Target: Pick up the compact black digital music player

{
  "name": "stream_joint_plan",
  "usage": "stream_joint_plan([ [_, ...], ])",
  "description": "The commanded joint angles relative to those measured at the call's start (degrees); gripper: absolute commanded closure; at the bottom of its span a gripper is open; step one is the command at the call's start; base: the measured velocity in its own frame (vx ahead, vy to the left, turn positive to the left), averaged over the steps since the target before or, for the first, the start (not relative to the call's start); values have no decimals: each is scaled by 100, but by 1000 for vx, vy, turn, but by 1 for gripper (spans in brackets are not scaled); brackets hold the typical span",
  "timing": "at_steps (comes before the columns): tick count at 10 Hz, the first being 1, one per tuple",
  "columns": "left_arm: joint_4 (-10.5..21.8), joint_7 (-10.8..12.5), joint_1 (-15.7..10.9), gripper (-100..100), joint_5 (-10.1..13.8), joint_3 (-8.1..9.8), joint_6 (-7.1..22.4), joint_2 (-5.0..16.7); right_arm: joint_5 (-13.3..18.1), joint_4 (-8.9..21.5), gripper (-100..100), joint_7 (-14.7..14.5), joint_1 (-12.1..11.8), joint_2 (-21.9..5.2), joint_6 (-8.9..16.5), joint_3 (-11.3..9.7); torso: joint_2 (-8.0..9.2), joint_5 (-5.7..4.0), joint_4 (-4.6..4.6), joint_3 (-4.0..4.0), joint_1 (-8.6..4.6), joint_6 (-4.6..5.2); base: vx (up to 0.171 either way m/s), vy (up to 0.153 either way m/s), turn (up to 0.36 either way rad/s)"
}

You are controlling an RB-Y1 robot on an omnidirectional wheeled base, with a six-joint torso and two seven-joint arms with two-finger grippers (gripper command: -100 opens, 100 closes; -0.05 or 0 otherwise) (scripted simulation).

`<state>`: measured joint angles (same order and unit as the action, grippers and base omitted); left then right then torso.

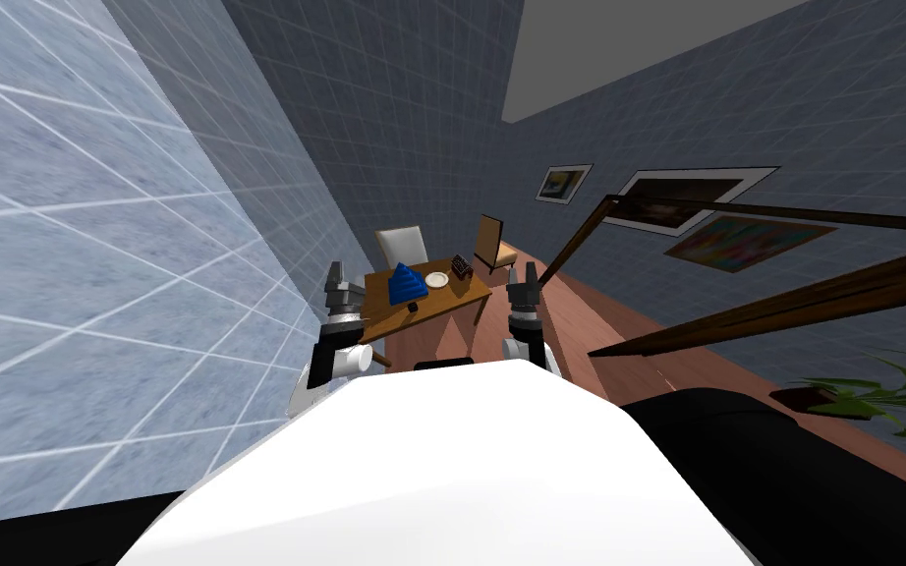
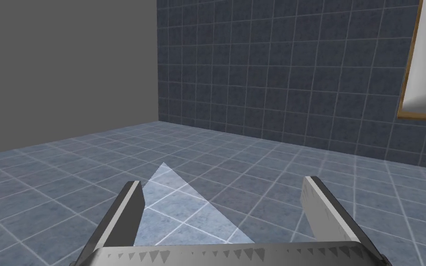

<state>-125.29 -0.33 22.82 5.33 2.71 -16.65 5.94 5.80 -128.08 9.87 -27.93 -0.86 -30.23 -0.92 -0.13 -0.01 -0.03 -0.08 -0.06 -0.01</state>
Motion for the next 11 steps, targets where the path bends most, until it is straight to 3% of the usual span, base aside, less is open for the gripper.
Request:
stream_joint_plan([
  [1, 151, 32, -113, -100, 3, 5, 165, 38, 0, 0, 0, 0, 0, 0, 0, 0, 0, 0, 0, 0, 0, 0, 23, -14, 53],
  [2, 392, 86, -271, -100, 7, -7, 387, 102, 0, 0, 0, 0, 0, 0, 0, 0, 1, 0, 1, 1, 2, 1, 28, -10, 111],
  [3, 392, 86, -271, -100, 7, -7, 455, 102, 0, 0, 0, 0, 0, 0, 0, 0, 0, 0, 0, 0, 3, 0, 25, -12, 42],
  [6, 830, 193, -619, -100, 20, -30, 939, 213, 0, 0, 0, 0, 0, 0, 0, 0, 0, 0, 0, 0, 3, 1, 30, -13, 73],
  [7, 917, 193, -619, -100, 20, -30, 1067, 213, 0, 0, 0, 0, 0, 0, 0, 0, -4, 0, 0, -2, 2, 1, 30, -13, 41],
  [8, 1146, 245, -807, -100, 30, -40, 1265, 262, 0, 0, 0, 0, 0, 0, 0, 0, -2, 0, -1, -1, 3, 1, 31, -14, 94],
  [9, 1200, 245, -807, -100, 30, -40, 1387, 262, 0, 0, 0, 0, 0, 0, 0, 0, -2, 0, 0, -1, 2, 0, 26, -16, 39],
  [10, 1339, 295, -1001, -100, 42, -49, 1589, 308, 0, 0, 0, 0, 0, 0, 0, 0, 0, 0, 0, 0, 2, 2, 26, -19, 73],
  [11, 1495, 295, -1002, -100, 42, -49, 1715, 308, 0, 0, 0, 0, 0, 0, 0, 0, -1, 0, 0, -1, 2, 1, 30, -17, 40],
])
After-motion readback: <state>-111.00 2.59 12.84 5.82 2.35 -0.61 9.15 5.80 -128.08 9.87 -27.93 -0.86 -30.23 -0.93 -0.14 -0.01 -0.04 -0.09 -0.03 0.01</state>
